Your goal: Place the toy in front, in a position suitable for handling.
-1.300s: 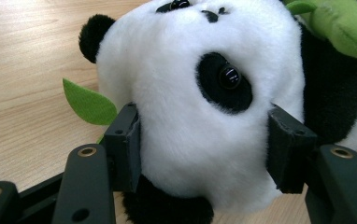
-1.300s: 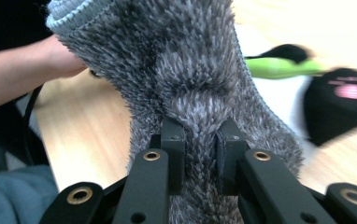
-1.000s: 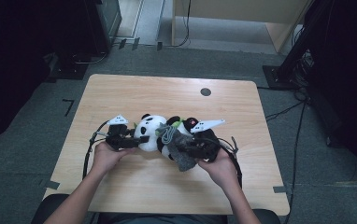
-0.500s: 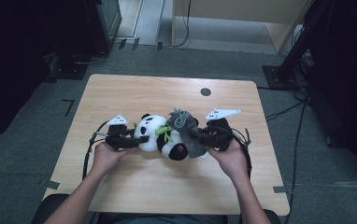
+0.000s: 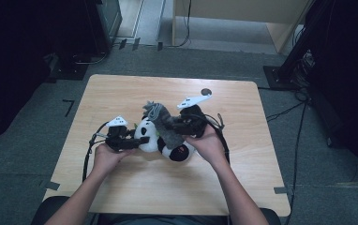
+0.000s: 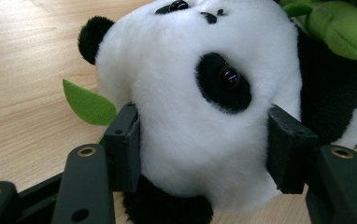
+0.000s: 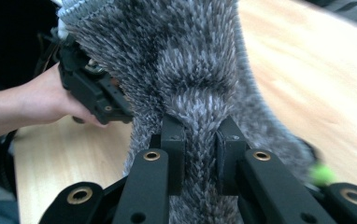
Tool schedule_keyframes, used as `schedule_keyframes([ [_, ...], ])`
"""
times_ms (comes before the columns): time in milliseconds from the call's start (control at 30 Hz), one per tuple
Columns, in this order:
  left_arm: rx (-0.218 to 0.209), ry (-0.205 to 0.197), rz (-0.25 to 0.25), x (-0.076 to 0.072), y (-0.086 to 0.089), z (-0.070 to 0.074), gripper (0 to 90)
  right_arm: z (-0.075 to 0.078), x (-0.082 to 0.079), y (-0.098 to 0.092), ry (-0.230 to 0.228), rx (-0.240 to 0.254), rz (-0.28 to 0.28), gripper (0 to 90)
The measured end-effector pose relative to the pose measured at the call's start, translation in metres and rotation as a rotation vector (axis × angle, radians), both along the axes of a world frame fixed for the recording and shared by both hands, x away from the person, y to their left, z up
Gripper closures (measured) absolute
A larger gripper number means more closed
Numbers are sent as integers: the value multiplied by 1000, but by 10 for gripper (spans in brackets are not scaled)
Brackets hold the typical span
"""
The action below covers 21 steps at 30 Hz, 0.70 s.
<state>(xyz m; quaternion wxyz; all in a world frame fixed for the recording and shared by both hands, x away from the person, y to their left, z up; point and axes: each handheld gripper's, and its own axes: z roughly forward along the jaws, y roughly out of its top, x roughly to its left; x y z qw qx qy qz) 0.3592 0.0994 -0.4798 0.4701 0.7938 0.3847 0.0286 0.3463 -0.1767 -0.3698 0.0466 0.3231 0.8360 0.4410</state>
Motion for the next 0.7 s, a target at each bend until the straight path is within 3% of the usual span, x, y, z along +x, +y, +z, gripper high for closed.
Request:
schedule_keyframes([
  [33,-3,-3,3,0,0,0,389,-8,6,11,18,-32,31,782],
  [67,-7,-3,7,-1,0,-1,389,-8,6,11,18,-32,31,782],
  [133,4,-14,1,-1,0,-2,389,-21,13,19,35,-96,31,778],
  [167,14,-23,1,-2,-1,-2,389,-28,16,21,51,-100,34,776],
  [200,21,-25,2,-3,-2,-2,390,-32,19,22,68,-84,36,776],
  [433,30,-13,10,-2,-3,-1,397,-39,27,18,53,-74,39,775],
  [700,35,-10,8,0,-4,0,398,-44,40,4,88,-28,-8,765],
])
